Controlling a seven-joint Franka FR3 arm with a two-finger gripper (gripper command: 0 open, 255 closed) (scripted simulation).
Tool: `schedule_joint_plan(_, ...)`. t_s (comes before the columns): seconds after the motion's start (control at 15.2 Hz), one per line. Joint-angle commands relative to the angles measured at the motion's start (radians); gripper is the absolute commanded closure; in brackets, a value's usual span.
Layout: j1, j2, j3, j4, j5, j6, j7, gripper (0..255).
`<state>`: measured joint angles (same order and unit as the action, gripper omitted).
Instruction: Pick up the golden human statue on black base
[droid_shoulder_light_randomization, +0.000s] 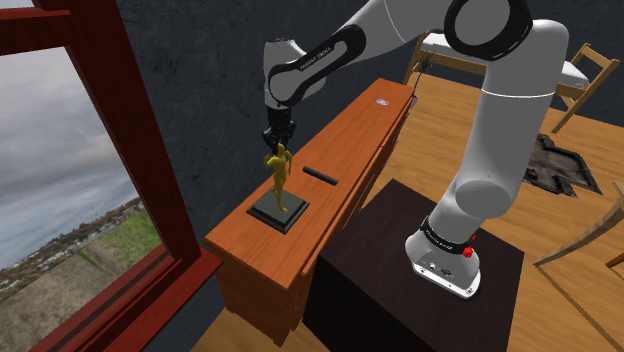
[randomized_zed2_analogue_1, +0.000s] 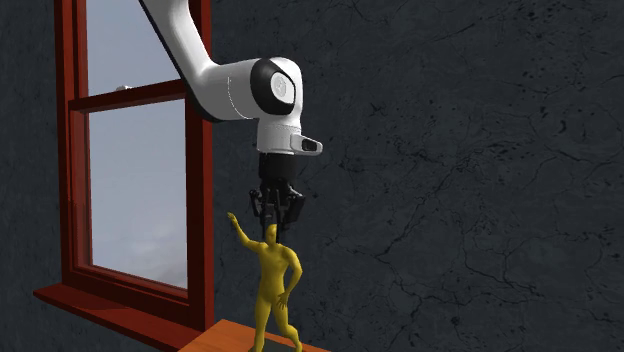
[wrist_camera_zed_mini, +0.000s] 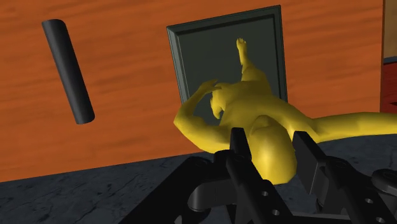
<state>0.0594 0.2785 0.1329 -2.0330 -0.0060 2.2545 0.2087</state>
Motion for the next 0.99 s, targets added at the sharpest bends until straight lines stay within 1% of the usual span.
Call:
schedule_joint_plan(0.0, -0.001, -0.015, 0.001, 0.007, 0.002, -0.021, -0.001, 255)
schedule_joint_plan(0.79, -0.004, -0.097, 0.004, 0.069, 0.014, -0.164, -0.006, 255)
schedule_joint_plan(0.92, -0.004, -0.098, 0.004, 0.070, 0.014, -0.166, -0.006, 255)
